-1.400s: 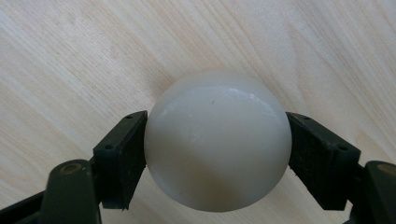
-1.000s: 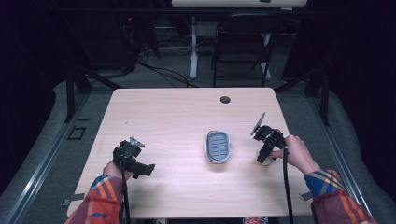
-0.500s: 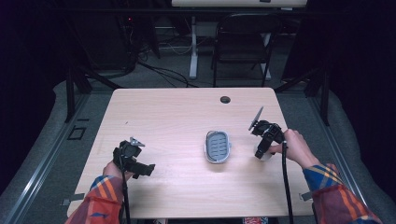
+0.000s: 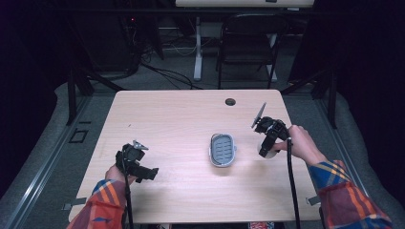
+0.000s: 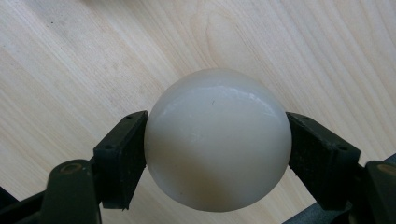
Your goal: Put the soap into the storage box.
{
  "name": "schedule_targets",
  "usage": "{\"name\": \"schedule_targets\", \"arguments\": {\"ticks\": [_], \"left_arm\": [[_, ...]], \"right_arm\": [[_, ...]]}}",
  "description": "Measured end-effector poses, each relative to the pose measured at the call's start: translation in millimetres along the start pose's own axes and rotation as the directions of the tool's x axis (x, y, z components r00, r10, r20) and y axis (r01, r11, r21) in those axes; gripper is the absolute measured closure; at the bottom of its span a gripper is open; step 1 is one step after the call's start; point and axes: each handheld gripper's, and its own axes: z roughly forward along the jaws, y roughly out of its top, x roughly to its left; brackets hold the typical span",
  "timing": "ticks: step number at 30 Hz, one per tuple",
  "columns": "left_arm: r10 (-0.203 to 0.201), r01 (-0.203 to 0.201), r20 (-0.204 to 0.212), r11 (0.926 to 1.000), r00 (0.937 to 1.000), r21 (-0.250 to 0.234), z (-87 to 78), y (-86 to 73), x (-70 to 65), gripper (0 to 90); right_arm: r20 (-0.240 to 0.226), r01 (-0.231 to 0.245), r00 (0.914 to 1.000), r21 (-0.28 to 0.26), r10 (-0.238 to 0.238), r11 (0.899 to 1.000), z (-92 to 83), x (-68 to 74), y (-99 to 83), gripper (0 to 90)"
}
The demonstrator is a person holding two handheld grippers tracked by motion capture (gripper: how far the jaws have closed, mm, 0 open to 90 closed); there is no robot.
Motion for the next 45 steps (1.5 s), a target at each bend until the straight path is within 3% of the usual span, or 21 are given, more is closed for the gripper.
{"name": "schedule_targets", "arguments": {"ticks": [22,31,45], "left_arm": [[-0.001,0.001,0.004,1.0,1.0,-0.001,0.4,0.6,0.1,0.2],[0.0,0.0,0.003,1.0,1.0,-0.001,0.3,0.4,0.0,0.1],[-0.001,0.001,0.006,1.0,1.0,-0.002,0.5,0.4,0.0,0.1]], "right_arm": [[-0.001,0.022,0.9998,0.001,-0.022,1.0,-10.3,2.4,25.5,24.8],[0.012,0.045,0.9989,-0.001,-0.045,0.999,-23.0,6.5,36.5,24.7],[0.018,0.105,0.9943,-0.009,-0.105,0.994,-33.4,22.6,59.8,24.8]]}}
